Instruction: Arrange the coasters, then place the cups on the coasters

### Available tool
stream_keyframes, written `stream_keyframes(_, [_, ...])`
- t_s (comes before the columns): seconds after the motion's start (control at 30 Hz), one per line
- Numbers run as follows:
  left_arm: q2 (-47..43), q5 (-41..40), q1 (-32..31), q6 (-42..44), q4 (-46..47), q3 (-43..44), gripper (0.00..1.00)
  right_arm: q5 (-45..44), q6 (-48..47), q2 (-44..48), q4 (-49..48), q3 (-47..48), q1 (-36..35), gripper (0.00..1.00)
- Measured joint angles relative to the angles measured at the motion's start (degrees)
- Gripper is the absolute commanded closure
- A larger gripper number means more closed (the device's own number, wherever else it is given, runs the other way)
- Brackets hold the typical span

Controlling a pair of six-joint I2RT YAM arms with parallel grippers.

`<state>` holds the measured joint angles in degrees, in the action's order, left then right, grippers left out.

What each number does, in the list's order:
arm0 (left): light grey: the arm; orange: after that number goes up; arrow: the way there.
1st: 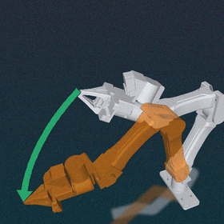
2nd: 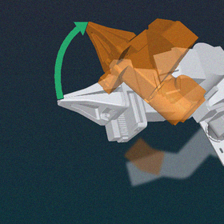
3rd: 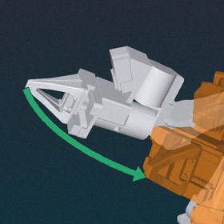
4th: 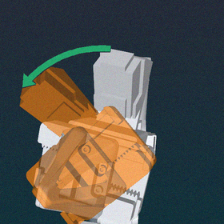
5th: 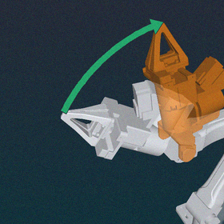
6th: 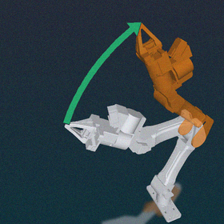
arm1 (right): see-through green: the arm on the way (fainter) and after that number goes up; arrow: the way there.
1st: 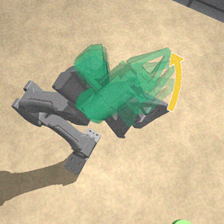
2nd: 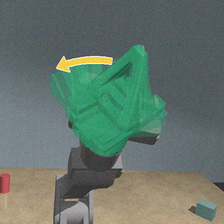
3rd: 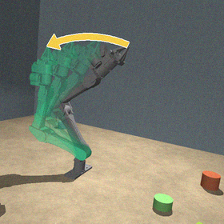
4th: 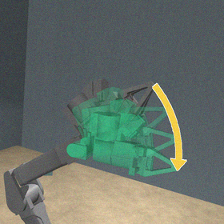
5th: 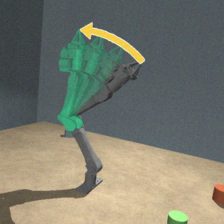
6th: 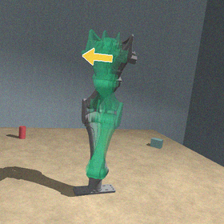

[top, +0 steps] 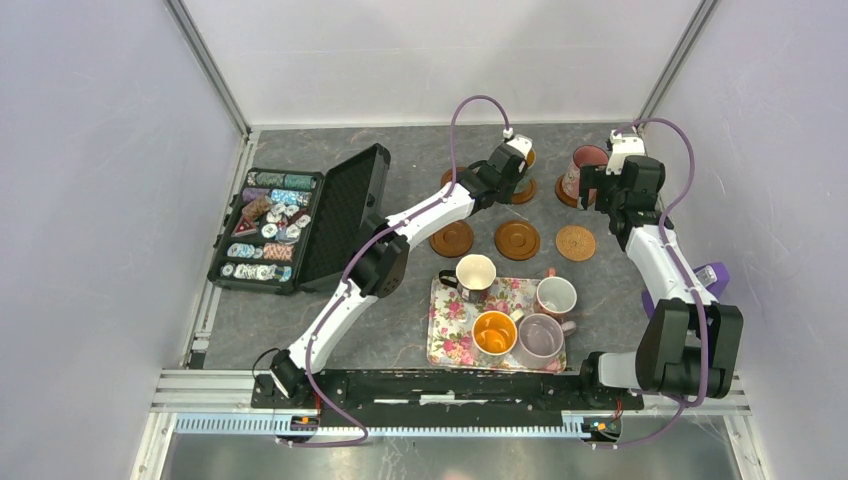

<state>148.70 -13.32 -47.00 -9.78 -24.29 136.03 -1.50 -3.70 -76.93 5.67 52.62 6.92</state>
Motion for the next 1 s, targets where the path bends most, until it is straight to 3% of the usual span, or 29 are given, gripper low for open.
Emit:
stream_keyframes(0.27, [0.09,0.44,0.0,0.0,0.85,0.02,0.9,0.04,0.0,-0.31,0.0,0.0,0.0,0.02])
stream_keyframes(0.6, [1.29,1.44,0.0,0.0,0.81,0.02,0.78,0.02,-0.11,-0.87,-0.02,0.0,0.0,0.02])
stream_keyframes(0.67, [1.53,1.42,0.0,0.0,1.29,0.09,0.73,0.02,-0.15,-0.87,-0.02,0.0,0.0,0.02])
stream_keyframes(0.87, [1.64,1.49,0.0,0.0,3.04,0.28,0.42,0.02,-0.17,-0.94,-0.02,0.0,0.0,0.02])
stream_keyframes(1.0, [1.55,1.64,0.0,0.0,5.46,0.48,0.31,0.04,-0.15,-1.29,-0.02,0.0,0.0,0.02])
